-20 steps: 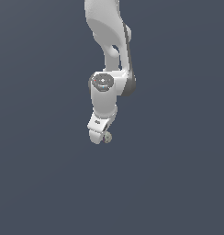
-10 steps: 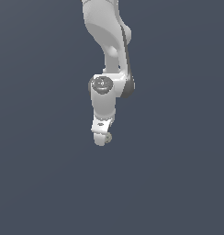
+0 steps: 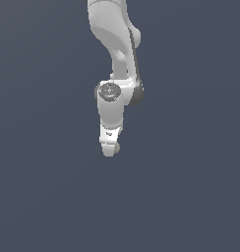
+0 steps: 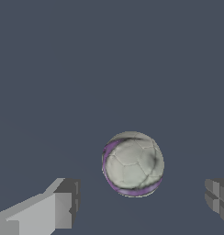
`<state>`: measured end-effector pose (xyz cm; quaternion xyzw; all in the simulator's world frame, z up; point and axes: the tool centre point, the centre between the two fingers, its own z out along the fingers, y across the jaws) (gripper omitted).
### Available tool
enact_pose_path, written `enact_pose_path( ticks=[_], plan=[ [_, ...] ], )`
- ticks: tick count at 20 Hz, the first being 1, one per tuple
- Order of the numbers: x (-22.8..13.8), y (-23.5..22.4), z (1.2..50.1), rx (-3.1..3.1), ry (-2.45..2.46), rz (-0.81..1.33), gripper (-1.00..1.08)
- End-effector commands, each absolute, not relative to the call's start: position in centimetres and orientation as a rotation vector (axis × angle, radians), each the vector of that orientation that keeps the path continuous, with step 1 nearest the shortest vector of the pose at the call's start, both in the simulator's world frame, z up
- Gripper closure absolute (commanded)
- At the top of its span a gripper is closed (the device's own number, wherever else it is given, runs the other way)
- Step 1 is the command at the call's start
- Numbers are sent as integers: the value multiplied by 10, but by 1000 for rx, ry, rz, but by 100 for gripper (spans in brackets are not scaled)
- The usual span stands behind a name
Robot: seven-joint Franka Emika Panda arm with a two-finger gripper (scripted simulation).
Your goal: Pick up the object and move it to a goal position.
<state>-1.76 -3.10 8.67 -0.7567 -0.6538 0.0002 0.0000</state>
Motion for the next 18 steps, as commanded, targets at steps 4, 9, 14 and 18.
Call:
enact_pose_path(
  ticks=[4,9,14,18],
  plan=[
    [-18,-31,81,-2376,-2055,1,-92],
    [-19,-31,57,-2373,-2058,0,-92],
    [-18,-31,39,-2372,-2060,0,-92],
    [-18,-31,36,-2372,-2060,0,108]
  ],
)
